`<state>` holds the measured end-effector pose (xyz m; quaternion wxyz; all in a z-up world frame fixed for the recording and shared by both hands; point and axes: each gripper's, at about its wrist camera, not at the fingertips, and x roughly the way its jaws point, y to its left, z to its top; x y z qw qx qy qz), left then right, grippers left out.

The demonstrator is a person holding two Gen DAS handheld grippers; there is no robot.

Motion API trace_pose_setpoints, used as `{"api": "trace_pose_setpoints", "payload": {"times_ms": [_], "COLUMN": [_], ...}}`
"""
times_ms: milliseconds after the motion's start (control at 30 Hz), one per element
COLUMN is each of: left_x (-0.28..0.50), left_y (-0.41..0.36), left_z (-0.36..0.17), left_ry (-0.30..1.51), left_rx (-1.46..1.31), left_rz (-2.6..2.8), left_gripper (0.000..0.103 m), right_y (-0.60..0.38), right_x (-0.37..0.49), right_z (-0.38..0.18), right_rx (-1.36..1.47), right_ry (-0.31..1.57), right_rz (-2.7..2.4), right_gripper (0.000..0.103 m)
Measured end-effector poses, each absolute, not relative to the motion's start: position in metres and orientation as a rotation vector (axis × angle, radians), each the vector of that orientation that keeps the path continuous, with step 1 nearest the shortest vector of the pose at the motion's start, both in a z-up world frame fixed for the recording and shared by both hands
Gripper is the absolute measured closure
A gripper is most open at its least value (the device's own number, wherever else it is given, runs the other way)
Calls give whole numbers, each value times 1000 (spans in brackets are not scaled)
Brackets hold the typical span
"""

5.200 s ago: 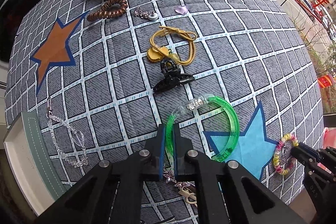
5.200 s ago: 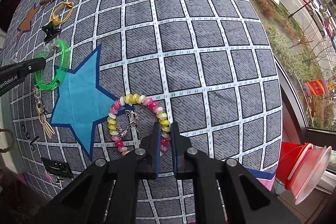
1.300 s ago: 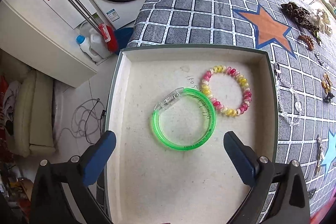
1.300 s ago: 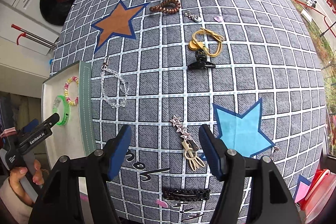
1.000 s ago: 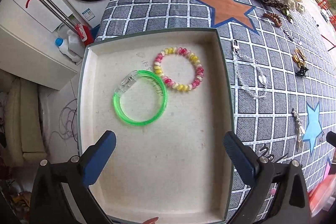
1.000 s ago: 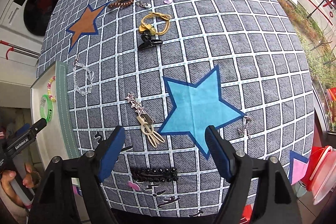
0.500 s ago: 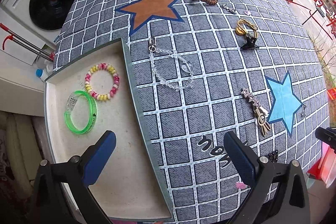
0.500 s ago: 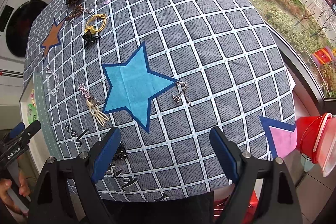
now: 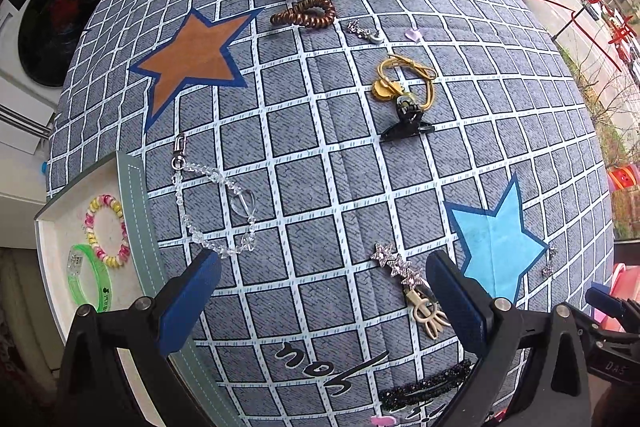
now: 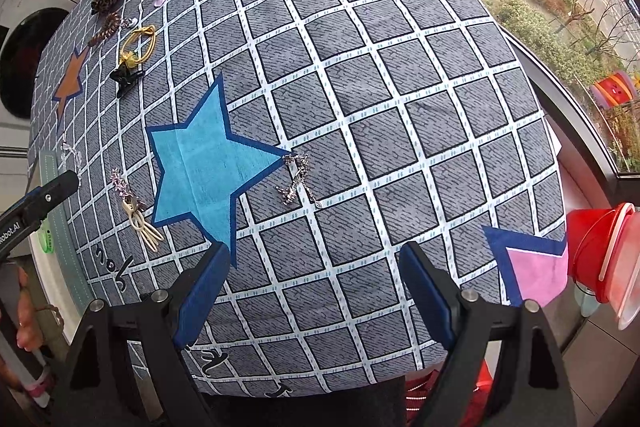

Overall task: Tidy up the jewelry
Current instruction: 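Grasp the black claw clip with the left tool while the right tool grasps the silver charm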

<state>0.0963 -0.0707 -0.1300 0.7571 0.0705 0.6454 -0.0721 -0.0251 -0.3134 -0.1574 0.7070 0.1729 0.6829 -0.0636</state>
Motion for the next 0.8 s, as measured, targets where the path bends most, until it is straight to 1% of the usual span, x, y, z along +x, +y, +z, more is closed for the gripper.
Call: {"api": "trace_pose_setpoints", "payload": {"times_ms": [433, 467, 533, 633, 733, 800], "left_x": [148, 150, 157, 167, 178, 182], "left_y": [-108, -111, -118, -125, -136, -135], "left_z": [-157, -159, -165, -173, -178, -181], "left_ry": [1391, 1389, 1401, 1401, 1405, 1399], "left_rx": [119, 119, 121, 122, 129, 132], "left_rz": [-129, -129, -133, -129, -132, -130], "left_gripper": [0, 2, 9, 10, 23, 23], "right_y": [-314, -313, -310, -303, -284, -273], "right_x": [-5, -5, -4, 0, 9, 16], "right_z": [-182, -184, -188, -190, -193, -196], "right_rx": [299, 295, 269, 234, 205, 184], "right_ry": [1531, 1533, 1529, 1513, 1503, 1497], "right_rz": [-91, -92, -97, -92, -98, -101], "right_gripper": [15, 15, 14, 14, 14, 16]}}
